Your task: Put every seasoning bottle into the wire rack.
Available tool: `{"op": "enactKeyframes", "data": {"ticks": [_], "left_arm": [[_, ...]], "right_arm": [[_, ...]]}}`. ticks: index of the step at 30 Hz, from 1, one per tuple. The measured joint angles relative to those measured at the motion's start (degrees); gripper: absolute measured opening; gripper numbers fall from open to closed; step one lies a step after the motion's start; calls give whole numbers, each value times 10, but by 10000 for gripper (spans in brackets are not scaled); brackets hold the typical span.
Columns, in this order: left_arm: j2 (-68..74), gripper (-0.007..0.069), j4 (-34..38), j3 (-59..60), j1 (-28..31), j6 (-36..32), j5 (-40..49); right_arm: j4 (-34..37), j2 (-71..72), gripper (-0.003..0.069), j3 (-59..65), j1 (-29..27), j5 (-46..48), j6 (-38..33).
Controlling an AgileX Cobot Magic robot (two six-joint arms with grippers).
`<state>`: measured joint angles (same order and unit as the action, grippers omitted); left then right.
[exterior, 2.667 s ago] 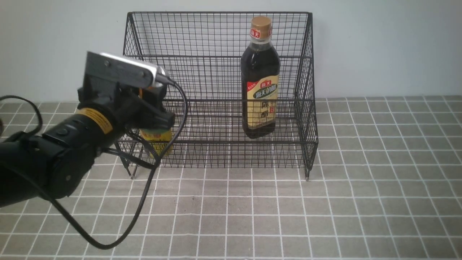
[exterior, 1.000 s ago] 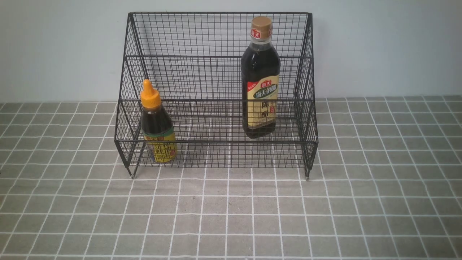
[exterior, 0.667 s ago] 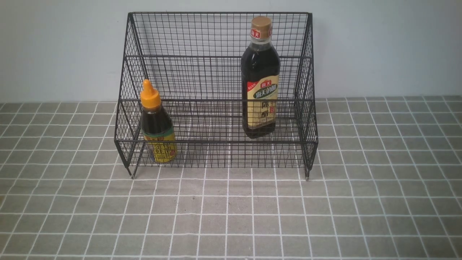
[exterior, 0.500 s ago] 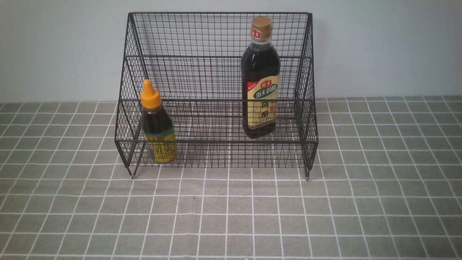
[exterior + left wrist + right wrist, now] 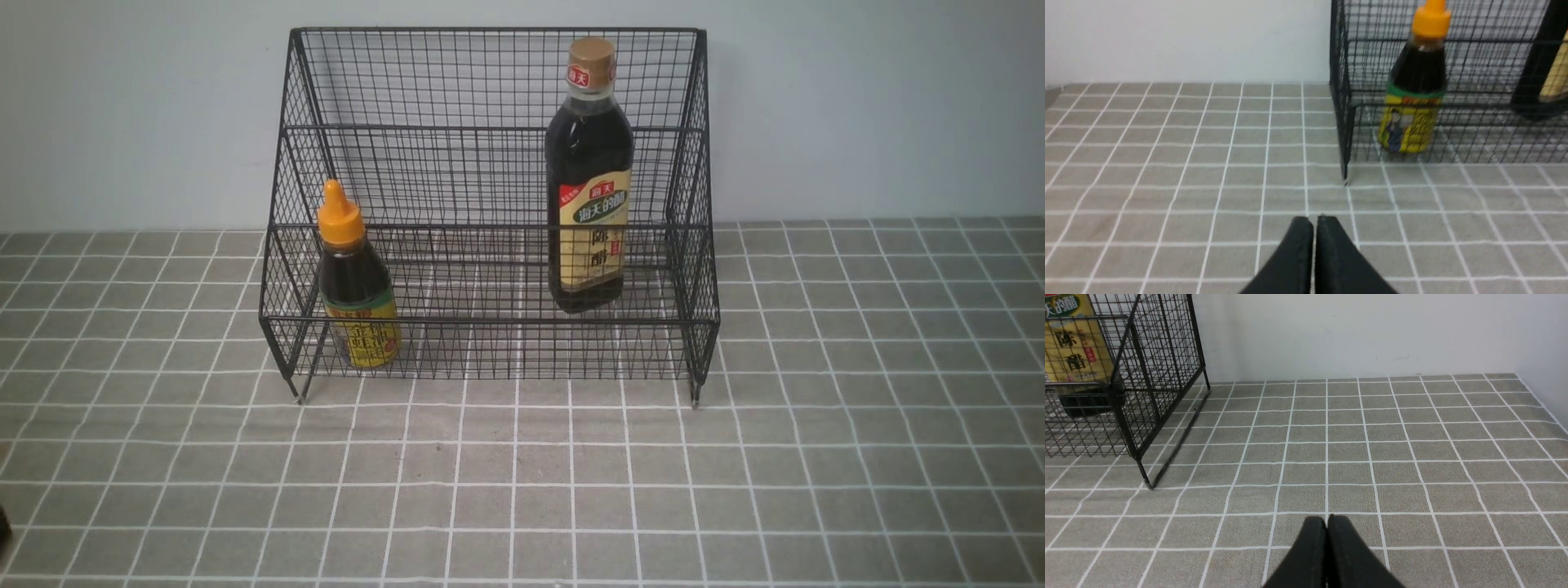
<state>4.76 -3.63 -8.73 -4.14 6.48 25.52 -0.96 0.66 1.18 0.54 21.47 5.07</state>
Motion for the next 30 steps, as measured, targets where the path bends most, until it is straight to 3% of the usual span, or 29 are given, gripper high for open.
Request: {"op": "enactKeyframes", "data": {"ticks": [5,30], "left_arm": [[-51,-7,-8,97,5,-2,-13],[-54,-7,-12,101,5,-2,-33]], "right_arm": [[0,0,-13,0,0,0,0],[1,0,-13,0,0,0,0]]}}
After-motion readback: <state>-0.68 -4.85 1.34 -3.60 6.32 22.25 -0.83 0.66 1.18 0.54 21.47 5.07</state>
